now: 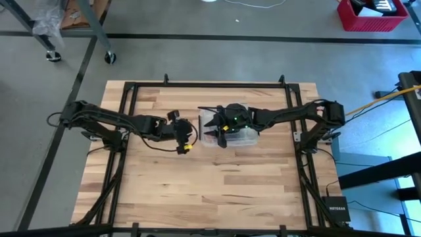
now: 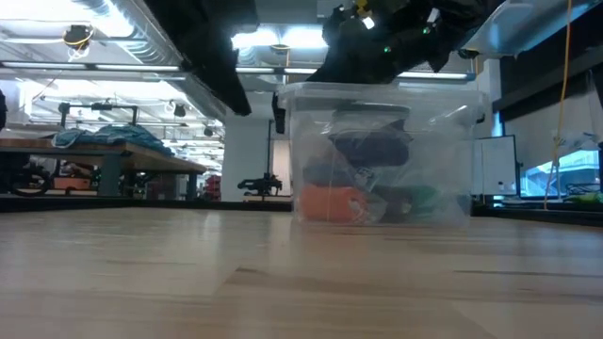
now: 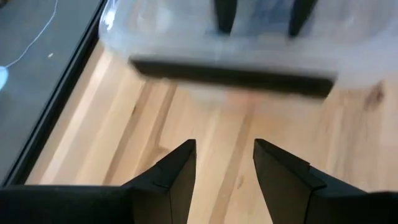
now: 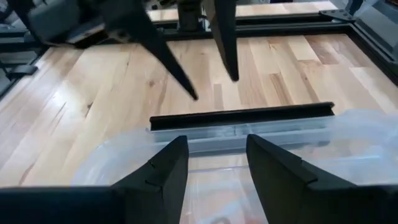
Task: Roll bandage
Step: Move the transparent bin to the top
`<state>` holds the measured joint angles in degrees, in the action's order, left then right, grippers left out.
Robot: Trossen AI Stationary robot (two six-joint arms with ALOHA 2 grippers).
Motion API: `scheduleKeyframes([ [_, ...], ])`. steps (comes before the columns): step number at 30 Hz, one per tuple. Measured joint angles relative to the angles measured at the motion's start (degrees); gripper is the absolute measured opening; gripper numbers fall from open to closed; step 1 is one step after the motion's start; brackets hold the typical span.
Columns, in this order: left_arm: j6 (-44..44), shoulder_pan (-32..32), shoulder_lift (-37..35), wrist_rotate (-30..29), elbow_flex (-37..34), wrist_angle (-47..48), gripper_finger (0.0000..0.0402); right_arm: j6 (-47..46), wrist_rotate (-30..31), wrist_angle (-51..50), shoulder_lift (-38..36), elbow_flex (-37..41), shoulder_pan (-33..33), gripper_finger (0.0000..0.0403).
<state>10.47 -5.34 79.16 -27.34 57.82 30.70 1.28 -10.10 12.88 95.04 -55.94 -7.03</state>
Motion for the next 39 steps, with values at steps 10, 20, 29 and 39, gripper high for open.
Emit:
scheduleKeyframes([
  [10,-2.13,-3.06,-7.06,-0.64,0.24,-11.51,0.0153,0.74,0.54,-31.24,-15.36,-4.96,0.00,0.0168],
  [20,-11.40,-0.05,7.50,10.47,0.06,-38.92,0.0153,-2.61,2.11,-30.00,-30.05,11.26,-0.22,0.0168],
  [29,-16.10,7.42,9.55,5.98,0.18,-29.62,0.0153,0.20,9.94,-17.21,-25.91,17.22,-2.73,0.0168],
  [39,-23.77,20.54,8.59,8.56,0.08,-28.27,0.0153,6.33,2.80,-2.62,-15.97,17.06,-17.58,0.0168],
])
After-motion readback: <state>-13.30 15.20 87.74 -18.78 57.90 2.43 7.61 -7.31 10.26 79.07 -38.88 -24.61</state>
